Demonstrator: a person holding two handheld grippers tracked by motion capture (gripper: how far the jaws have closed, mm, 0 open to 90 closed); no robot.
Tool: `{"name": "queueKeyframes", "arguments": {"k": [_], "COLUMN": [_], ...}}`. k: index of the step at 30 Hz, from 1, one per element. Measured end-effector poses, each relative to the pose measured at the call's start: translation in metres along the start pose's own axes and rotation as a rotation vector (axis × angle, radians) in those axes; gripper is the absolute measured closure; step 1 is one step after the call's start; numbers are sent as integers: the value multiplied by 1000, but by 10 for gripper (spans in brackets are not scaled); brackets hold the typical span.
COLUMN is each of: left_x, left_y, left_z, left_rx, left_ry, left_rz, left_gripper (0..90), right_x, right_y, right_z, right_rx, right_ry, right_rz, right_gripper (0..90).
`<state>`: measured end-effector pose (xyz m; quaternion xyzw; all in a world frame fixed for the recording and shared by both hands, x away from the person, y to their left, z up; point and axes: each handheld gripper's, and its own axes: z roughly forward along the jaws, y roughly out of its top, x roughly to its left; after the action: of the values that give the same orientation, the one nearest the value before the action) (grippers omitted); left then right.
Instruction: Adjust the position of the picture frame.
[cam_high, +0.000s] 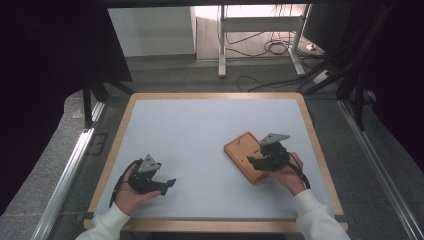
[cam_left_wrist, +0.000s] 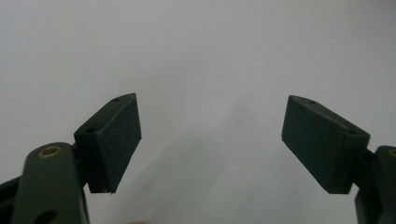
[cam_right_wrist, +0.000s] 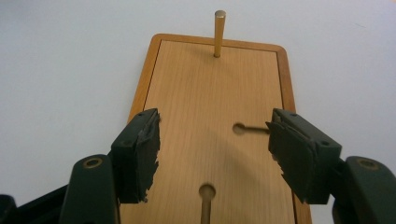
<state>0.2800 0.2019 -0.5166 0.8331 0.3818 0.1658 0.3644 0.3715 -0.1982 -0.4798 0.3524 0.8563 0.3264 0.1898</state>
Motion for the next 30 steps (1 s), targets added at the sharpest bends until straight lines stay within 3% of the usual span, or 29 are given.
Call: {"name": "queueKeyframes", "arguments": {"k": [8, 11, 17, 30], "left_x": [2, 4, 3, 2], "left_y": [-2, -3, -4, -5], "left_z": [-2, -5, -4, -2], "left_rx": [-11, -38, -26, -21], "left_ry": [8, 23, 14, 12], "left_rz": [-4, -9, 0, 5], "left_gripper": [213, 216, 215, 214], "right_x": [-2, -6, -13, -13], "right_y": [23, 30, 40, 51], "right_z": [26, 35, 49, 72], "right_rx": [37, 39, 46, 79], "right_ry": [-1, 11, 32, 58], "right_rz": [-36, -27, -13, -14], "right_gripper": [427, 481, 578, 678]}}
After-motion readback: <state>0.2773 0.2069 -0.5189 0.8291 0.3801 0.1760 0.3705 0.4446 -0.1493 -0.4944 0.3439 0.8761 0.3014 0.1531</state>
